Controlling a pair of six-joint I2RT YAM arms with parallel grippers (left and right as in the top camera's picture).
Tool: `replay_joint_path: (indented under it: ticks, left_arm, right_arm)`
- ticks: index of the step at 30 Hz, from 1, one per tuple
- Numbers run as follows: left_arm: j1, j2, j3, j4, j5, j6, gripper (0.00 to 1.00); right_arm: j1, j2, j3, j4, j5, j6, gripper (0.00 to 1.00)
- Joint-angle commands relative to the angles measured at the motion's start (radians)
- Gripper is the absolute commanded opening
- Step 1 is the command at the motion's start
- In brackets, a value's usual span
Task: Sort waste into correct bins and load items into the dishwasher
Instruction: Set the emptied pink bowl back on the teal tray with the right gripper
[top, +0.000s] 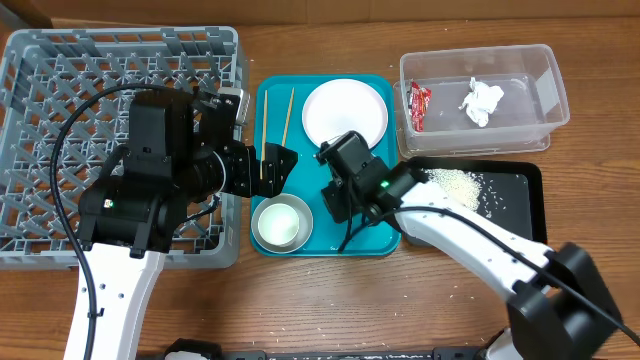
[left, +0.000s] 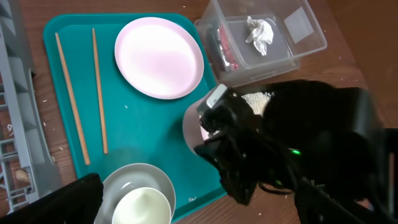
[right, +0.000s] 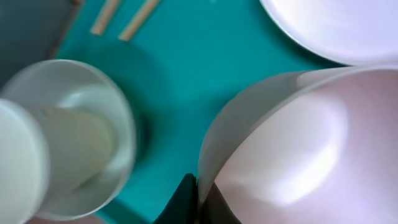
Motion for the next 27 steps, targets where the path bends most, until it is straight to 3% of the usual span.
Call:
replay_joint_path:
  ticks: [1, 3, 6, 14, 17, 22, 24, 27]
  left_arm:
    - [0.005, 0.003, 0.025, -0.003, 0.011, -0.009, 1.00]
    - [0.005, 0.003, 0.025, -0.003, 0.011, -0.009, 1.00]
    - [0.005, 0.003, 0.025, -0.003, 0.011, -0.009, 1.00]
    - [0.005, 0.003, 0.025, -0.002, -0.024, -0.035, 1.00]
    - [0.005, 0.003, 0.025, 0.000, 0.025, -0.105, 1.00]
    - [-0.014, 0.009, 0.023, -0.014, 0.035, -0.114, 1.00]
    - [-0.067, 0.019, 0.017, -0.065, -0.032, -0.148, 0.98]
    - [-0.224, 0.052, -0.021, -0.190, -0.336, -0.312, 0.89]
  right_arm:
    - [-0.005, -0.002, 0.006, -0.004, 0.071, 0.024, 0.31]
    - [-0.005, -0.025, 0.014, -0.028, 0.035, 0.024, 0.47]
    - [-0.005, -0.080, 0.042, -0.071, -0.008, 0.025, 0.59]
    - [-0.046, -0.255, 0.160, -0.146, -0.003, 0.132, 0.77]
    - [-0.114, -0.325, 0.206, -0.177, -0.005, 0.198, 0.81]
    - [-0.286, -0.422, 0.247, -0.236, -0.038, 0.238, 0.86]
    - [-0.366, -0.450, 0.247, -0.264, -0.072, 0.238, 0.88]
    - [-0.496, -0.461, 0.247, -0.326, -0.156, 0.238, 0.91]
